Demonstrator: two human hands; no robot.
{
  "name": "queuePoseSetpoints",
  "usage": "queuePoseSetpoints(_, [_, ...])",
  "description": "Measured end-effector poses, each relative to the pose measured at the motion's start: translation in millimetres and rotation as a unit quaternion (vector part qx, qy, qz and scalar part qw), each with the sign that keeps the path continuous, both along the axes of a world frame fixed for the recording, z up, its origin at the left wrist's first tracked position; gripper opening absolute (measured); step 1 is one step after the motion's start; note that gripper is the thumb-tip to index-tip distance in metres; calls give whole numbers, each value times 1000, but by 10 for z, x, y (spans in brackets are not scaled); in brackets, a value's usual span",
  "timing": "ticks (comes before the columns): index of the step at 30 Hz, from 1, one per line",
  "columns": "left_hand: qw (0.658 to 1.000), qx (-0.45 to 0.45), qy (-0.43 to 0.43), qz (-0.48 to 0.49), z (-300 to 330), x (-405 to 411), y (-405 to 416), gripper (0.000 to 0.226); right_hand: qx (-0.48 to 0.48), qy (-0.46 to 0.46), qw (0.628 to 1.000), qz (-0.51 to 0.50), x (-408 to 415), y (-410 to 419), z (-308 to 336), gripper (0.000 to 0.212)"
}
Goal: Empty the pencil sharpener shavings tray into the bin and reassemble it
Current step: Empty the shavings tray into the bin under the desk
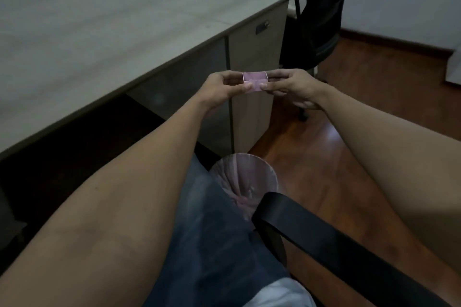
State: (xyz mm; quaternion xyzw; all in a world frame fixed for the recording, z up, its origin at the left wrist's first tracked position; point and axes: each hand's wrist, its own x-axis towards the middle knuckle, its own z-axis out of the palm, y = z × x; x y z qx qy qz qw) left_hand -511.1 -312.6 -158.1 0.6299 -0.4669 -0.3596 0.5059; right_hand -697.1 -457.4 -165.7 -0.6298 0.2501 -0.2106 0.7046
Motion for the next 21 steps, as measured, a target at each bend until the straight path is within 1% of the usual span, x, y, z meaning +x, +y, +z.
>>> queuePoseSetpoints(3, [999, 29, 27, 5, -351, -24, 39, 50, 38, 24, 999, -4, 0, 40, -383, 44])
queuePoseSetpoints(5, [998, 46, 47, 12, -566, -34, 74, 51, 56, 39, 998, -1, 6, 88, -601, 38])
queuePoseSetpoints(10, [992, 106, 64, 21, -1058, 28, 82, 53, 89, 75, 993, -7, 37, 222, -1084, 31])
queuePoseSetpoints(13, [984, 157, 75, 24, -1340, 51, 71, 54, 119, 111, 987, 7, 49, 279, -1287, 26])
queuePoseSetpoints(16, [972, 197, 126, 28, -1570, 21, 76, 51, 165, 142, 976, 28, 42, 287, -1459, 25])
queuePoseSetpoints(18, [964, 224, 136, 36, -1685, 2, 63, 54, 191, 164, 967, 39, 20, 280, -1561, 29])
queuePoseSetpoints(21, [949, 264, 167, 44, -1800, -52, 28, 50, 214, 201, 955, 51, -16, 286, -1698, 31])
